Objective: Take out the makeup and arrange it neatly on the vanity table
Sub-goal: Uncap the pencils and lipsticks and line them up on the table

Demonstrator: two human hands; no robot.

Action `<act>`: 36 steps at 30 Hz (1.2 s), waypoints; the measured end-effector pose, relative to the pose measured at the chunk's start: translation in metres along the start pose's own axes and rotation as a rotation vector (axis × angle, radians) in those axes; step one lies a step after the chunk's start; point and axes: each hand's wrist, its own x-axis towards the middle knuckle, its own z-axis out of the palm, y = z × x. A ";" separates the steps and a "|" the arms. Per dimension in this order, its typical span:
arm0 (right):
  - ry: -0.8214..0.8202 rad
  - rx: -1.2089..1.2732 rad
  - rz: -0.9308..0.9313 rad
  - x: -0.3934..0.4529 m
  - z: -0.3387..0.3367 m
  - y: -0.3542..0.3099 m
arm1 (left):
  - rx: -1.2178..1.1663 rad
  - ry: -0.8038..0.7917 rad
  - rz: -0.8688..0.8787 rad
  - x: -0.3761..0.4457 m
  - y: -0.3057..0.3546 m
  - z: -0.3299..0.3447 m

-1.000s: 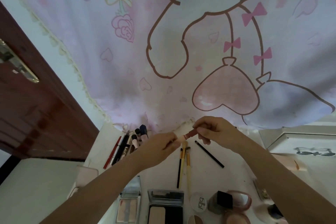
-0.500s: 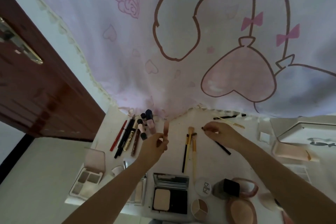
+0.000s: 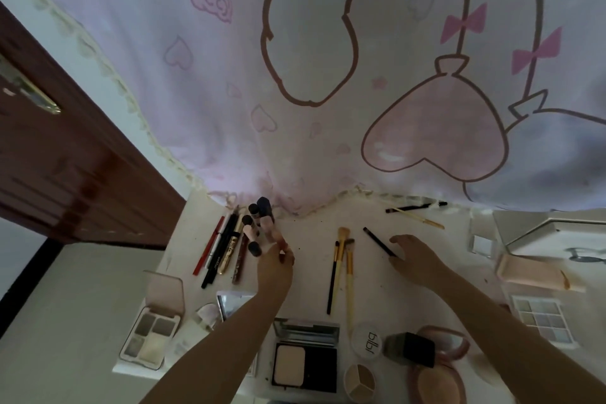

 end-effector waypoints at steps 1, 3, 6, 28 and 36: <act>-0.020 -0.012 0.003 -0.001 0.001 0.002 | 0.020 0.002 0.000 0.001 -0.003 0.001; -0.046 -0.049 -0.010 -0.001 0.003 0.005 | 0.076 -0.006 0.010 0.002 -0.005 0.002; -0.042 -0.086 -0.026 -0.001 0.003 0.008 | 0.221 -0.018 0.057 0.002 -0.007 0.002; -0.138 -0.257 -0.009 0.006 -0.006 -0.002 | 0.324 0.230 0.301 -0.001 0.024 -0.086; -0.140 -0.429 0.048 0.006 -0.002 -0.037 | 0.813 -0.055 -0.068 0.048 -0.023 -0.093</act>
